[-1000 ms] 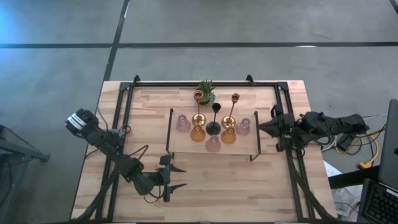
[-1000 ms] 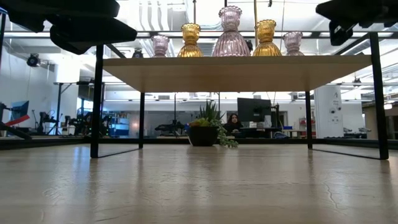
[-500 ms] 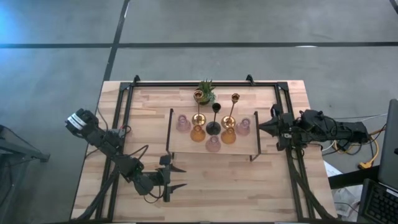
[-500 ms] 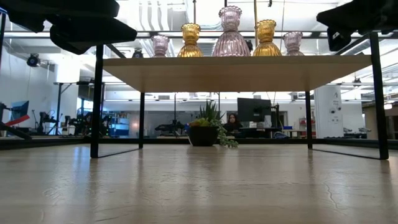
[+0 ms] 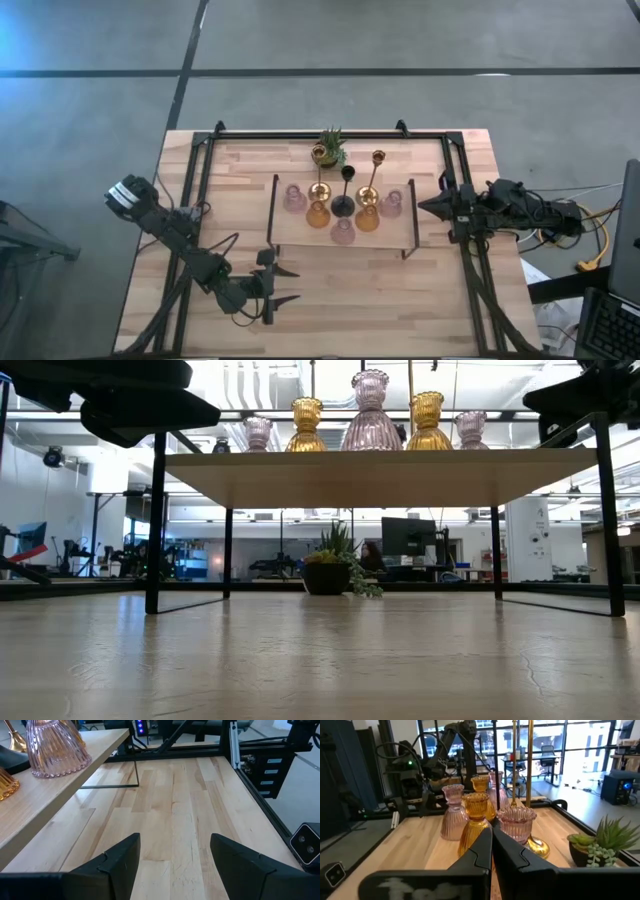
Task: Pick & Place candle stick holders
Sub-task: Return to Home Position
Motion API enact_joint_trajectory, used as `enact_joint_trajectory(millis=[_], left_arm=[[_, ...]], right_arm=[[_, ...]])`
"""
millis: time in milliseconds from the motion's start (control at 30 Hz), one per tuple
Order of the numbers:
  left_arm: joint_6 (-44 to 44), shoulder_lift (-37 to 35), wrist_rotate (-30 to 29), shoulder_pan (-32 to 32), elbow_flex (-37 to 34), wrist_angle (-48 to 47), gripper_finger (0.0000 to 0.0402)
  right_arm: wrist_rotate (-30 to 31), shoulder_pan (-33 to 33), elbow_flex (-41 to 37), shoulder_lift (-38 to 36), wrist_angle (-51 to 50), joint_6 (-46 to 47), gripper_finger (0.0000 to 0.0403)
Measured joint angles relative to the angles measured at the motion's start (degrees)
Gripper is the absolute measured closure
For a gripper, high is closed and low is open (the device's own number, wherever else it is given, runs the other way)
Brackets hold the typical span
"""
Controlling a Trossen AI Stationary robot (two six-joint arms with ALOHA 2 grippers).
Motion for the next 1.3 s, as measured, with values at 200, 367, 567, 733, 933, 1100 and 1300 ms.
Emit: enact_joint_trajectory(millis=[200, 367, 567, 733, 933, 1100, 1300], left_arm=[[0.0, 0.0, 0.0, 0.0, 0.0, -0.2, 0.0156], [0.0, 0.0, 0.0, 0.0, -0.1, -0.2, 0.0156], [0.0, 0.0, 0.0, 0.0, -0.1, -0.2, 0.0156], [0.0, 0.0, 0.0, 0.0, -0.1, -0.2, 0.0156], [0.0, 0.0, 0.0, 0.0, -0.1, -0.2, 0.0156], [0.0, 0.0, 0.0, 0.0, -0.1, -0.2, 0.0156], [0.0, 0.0, 0.0, 0.0, -0.1, -0.2, 0.0156]], right_arm=[[-0.1, 0.0, -0.2, -0.2, 0.2, 1.9, 0.0395], [0.1, 0.0, -0.2, -0.2, -0.2, 4.1, 0.0394], [-2.0, 0.0, -0.2, -0.2, -0.5, -0.9, 0.0394], [-3.0, 0.0, -0.6, -0.2, -3.5, -2.9, 0.0394], [-3.0, 0.0, -1.8, -0.2, -2.4, -6.1, 0.0394], [-3.2, 0.0, -2.6, -0.2, -0.8, -7.5, 0.0394], [-3.5, 0.0, -2.7, -0.2, -0.8, -8.1, 0.0394]])
